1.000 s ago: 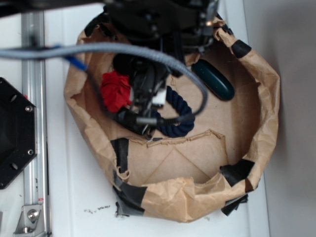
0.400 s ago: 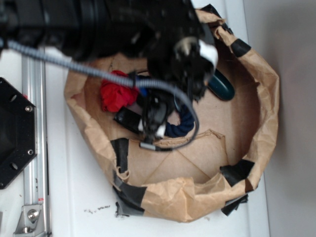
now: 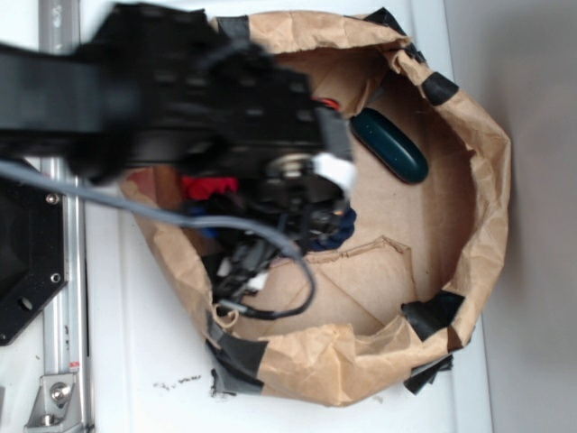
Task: Grab the black box.
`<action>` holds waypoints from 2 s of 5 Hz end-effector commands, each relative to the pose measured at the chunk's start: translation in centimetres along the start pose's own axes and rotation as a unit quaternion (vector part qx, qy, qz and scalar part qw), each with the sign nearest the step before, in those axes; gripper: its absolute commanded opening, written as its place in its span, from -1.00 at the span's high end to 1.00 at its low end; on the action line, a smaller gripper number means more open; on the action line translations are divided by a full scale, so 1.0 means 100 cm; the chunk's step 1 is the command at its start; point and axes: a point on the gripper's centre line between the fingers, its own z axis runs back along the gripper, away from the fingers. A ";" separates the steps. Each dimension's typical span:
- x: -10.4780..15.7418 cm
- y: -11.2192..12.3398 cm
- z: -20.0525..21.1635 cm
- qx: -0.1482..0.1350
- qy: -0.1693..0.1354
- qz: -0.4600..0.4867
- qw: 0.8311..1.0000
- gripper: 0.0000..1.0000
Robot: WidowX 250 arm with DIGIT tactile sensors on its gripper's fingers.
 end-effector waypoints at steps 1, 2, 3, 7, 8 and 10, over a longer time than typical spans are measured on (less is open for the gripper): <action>0.000 -0.023 -0.011 -0.009 -0.007 -0.030 0.999 -1.00; -0.005 -0.025 -0.021 -0.037 0.000 -0.055 0.998 -1.00; -0.009 -0.021 -0.037 -0.023 0.032 -0.045 0.998 -1.00; 0.024 0.022 0.062 0.025 -0.051 0.038 0.998 1.00; 0.033 0.010 0.092 0.025 -0.074 0.057 0.995 1.00; 0.020 -0.007 0.132 0.061 -0.016 0.166 0.984 1.00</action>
